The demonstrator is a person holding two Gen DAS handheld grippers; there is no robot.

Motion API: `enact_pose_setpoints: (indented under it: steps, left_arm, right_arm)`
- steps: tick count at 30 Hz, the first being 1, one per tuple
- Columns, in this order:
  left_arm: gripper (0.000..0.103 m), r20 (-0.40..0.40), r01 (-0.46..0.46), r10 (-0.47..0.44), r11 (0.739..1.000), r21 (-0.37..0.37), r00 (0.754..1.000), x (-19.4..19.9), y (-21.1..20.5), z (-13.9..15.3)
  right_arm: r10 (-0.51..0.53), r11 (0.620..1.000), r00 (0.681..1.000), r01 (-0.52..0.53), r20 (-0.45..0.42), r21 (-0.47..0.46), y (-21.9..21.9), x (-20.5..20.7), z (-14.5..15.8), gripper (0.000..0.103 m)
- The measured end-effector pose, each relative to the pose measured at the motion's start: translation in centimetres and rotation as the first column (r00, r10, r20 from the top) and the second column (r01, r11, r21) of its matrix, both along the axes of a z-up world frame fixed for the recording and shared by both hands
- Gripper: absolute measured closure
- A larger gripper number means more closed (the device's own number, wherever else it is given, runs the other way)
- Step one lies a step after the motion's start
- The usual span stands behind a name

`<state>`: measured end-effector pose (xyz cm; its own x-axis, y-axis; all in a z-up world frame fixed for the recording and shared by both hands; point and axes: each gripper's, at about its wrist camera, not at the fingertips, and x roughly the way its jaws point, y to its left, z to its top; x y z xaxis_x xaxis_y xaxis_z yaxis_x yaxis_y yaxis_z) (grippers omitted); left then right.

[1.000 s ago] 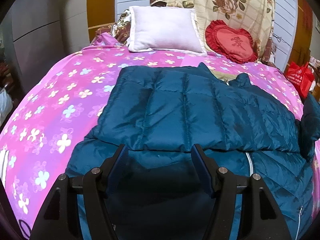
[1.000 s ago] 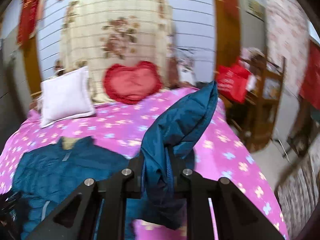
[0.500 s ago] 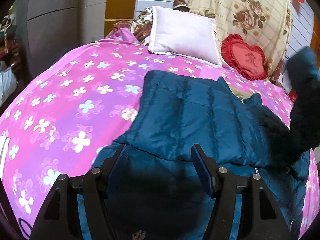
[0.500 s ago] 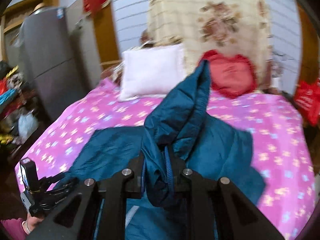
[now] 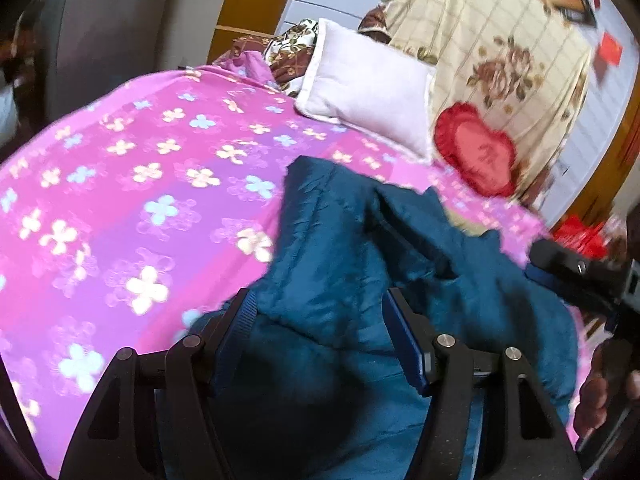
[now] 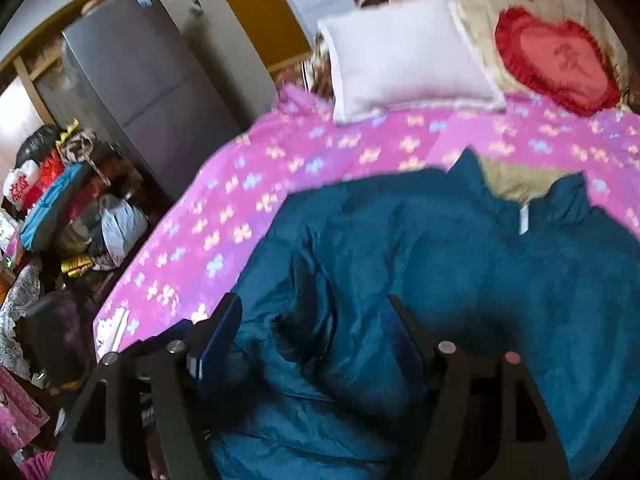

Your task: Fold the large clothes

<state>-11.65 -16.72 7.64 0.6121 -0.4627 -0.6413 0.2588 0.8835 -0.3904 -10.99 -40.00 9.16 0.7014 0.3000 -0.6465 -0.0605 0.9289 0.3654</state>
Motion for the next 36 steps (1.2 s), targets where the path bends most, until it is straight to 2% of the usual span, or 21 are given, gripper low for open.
enact_pose_setpoints:
  steps: [2,5,10,13,15,18,19,20,22,25,27,30,32,34,36]
  left_arm:
    - [0.056,-0.007,0.021,-0.021,1.0,-0.024,1.0,0.0,-0.4,0.1]
    - [0.056,0.009,0.063,-0.063,0.998,-0.017,0.998,-0.5,-2.0,0.4]
    - [0.053,0.011,0.119,-0.119,0.993,0.019,0.993,-0.7,-4.9,0.6]
    - [0.053,-0.002,0.108,-0.108,0.993,0.037,0.994,0.2,-6.5,0.4]
    - [0.055,-0.023,0.095,-0.094,0.994,0.047,0.995,1.4,-7.8,0.0]
    - [0.103,-0.073,0.105,-0.099,0.991,0.083,0.992,3.1,-9.1,-0.7]
    - [0.103,-0.078,0.091,-0.082,0.989,0.113,0.994,3.5,-9.3,-0.7]
    - [0.103,-0.064,0.082,-0.076,0.991,0.104,0.995,3.4,-8.9,-0.5]
    - [0.103,-0.032,0.081,-0.078,0.992,0.098,0.996,2.9,-7.9,-0.2]
    - [0.103,-0.03,0.061,-0.058,0.988,0.142,0.998,2.6,-6.5,-0.7]
    - [0.103,-0.06,0.058,-0.051,0.989,0.136,0.997,3.0,-5.7,-1.5]
    - [0.103,-0.087,0.076,-0.067,0.991,0.111,0.994,3.1,-5.2,-1.5]
    - [0.093,-0.064,0.049,-0.043,0.994,0.094,0.997,2.6,-4.3,-0.2]
    - [0.071,-0.011,0.009,-0.008,0.996,0.087,1.0,2.1,-3.6,1.4]
    - [0.064,0.048,-0.008,0.005,0.998,0.059,0.999,1.5,-3.4,2.8]
  right_arm:
    - [-0.05,0.998,0.999,0.051,0.02,-0.037,-2.2,-2.0,1.2,0.025]
    - [-0.135,0.988,0.99,0.137,0.034,-0.076,-6.2,-5.4,1.9,0.021]
    - [-0.259,0.964,0.966,0.259,0.005,-0.058,-13.7,-11.3,2.0,0.021]
    - [-0.332,0.939,0.943,0.331,0.007,-0.096,-16.7,-15.1,2.0,0.021]
    - [-0.405,0.903,0.914,0.403,0.022,-0.15,-18.8,-17.6,2.6,0.021]
    - [-0.486,0.863,0.874,0.484,0.025,-0.146,-21.6,-20.0,3.0,0.021]
    - [-0.497,0.857,0.868,0.494,0.02,-0.145,-22.0,-20.3,2.9,0.021]
    - [-0.493,0.859,0.87,0.49,0.019,-0.15,-22.1,-20.3,2.8,0.021]
    - [-0.464,0.868,0.885,0.461,0.03,-0.184,-21.2,-19.6,2.5,0.021]
    - [-0.41,0.883,0.911,0.407,0.037,-0.234,-19.2,-17.2,1.2,0.021]
    - [-0.393,0.892,0.919,0.386,0.022,-0.236,-18.1,-15.1,-0.4,0.021]
    - [-0.423,0.883,0.904,0.397,-0.057,-0.251,-17.6,-11.3,-4.3,0.021]
    - [-0.455,0.869,0.888,0.425,-0.07,-0.254,-17.8,-10.2,-5.7,0.021]
    - [-0.462,0.868,0.884,0.433,-0.07,-0.243,-17.7,-10.4,-5.1,0.021]
    - [-0.456,0.874,0.888,0.434,-0.062,-0.219,-17.8,-11.2,-4.3,0.021]
